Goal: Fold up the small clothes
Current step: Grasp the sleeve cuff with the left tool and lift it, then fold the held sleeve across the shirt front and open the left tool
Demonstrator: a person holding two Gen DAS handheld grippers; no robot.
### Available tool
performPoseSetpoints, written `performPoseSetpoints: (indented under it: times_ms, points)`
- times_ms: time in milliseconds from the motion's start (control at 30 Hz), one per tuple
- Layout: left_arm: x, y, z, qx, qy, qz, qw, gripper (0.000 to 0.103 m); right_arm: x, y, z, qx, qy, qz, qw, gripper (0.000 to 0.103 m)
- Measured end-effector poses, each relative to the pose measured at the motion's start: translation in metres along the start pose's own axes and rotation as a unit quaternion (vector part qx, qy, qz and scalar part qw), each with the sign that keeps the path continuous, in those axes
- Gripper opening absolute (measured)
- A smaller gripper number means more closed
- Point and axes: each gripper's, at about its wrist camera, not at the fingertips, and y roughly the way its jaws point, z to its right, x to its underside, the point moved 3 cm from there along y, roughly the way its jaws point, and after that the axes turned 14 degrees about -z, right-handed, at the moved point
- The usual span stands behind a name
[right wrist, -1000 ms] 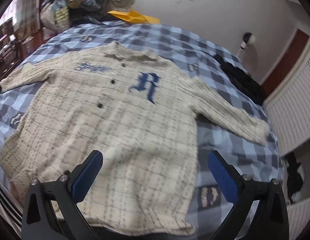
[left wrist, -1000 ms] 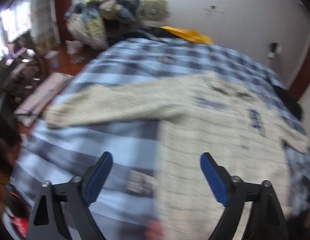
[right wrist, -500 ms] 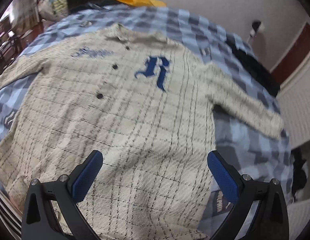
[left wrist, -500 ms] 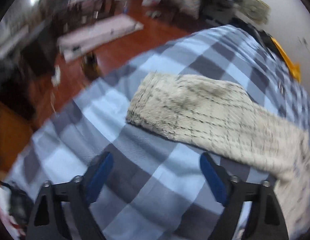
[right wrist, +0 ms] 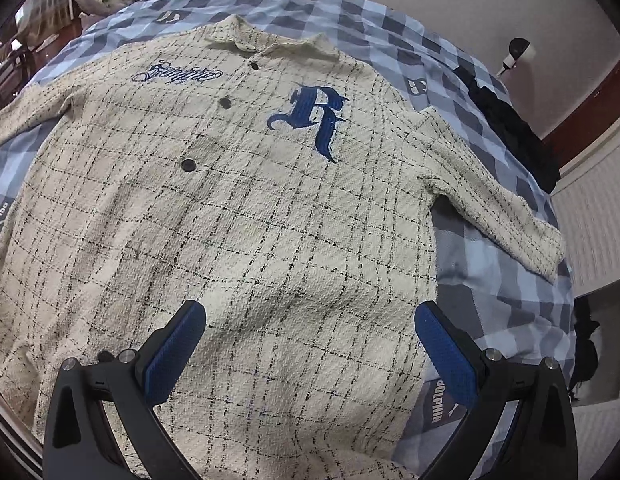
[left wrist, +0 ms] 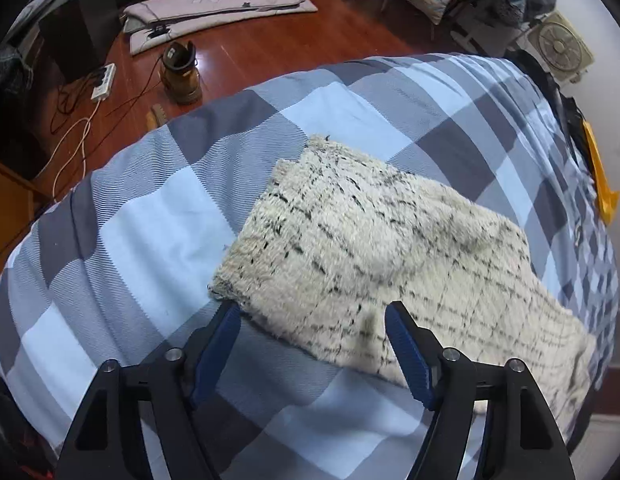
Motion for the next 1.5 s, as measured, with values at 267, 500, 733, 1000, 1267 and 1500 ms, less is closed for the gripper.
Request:
performPoseSetpoints:
  times_ms: [267, 500, 733, 1000, 1267, 1500]
  points:
    - [-0.001, -0.015, 0.007, -0.02, -0.013, 0.038, 0.999, 0.019, -0.001, -0.001, 0.002, -0.004, 0.007, 0.0, 1.0, 0.102]
    - [0.028, -0.074, 0.058, -0.053, 0.07, 0.118, 0.9891, 0.017, -0.002, -0.007, 0.002, -0.01, 0.011, 0.014, 1.0, 0.102]
    - [0.086, -0.146, 0.143, -0.034, 0.159, 0.17, 0.972, 0.017, -0.001, -0.016, 0.006, -0.018, 0.019, 0.035, 0.999, 0.102]
    - [0.164, -0.184, 0.276, -0.031, 0.253, 0.213, 0.9432, 0.017, 0.0, -0.027, 0.015, -0.028, 0.046, 0.055, 0.997, 0.102]
    - [0.278, -0.165, 0.434, -0.023, 0.366, 0.219, 0.904, 0.017, 0.002, -0.027, 0.034, -0.063, 0.085, 0.061, 0.993, 0.102]
    - [0.388, -0.06, 0.544, -0.028, 0.452, 0.171, 0.8749, 0.017, 0.002, -0.014, 0.051, -0.1, 0.122, 0.041, 0.987, 0.102]
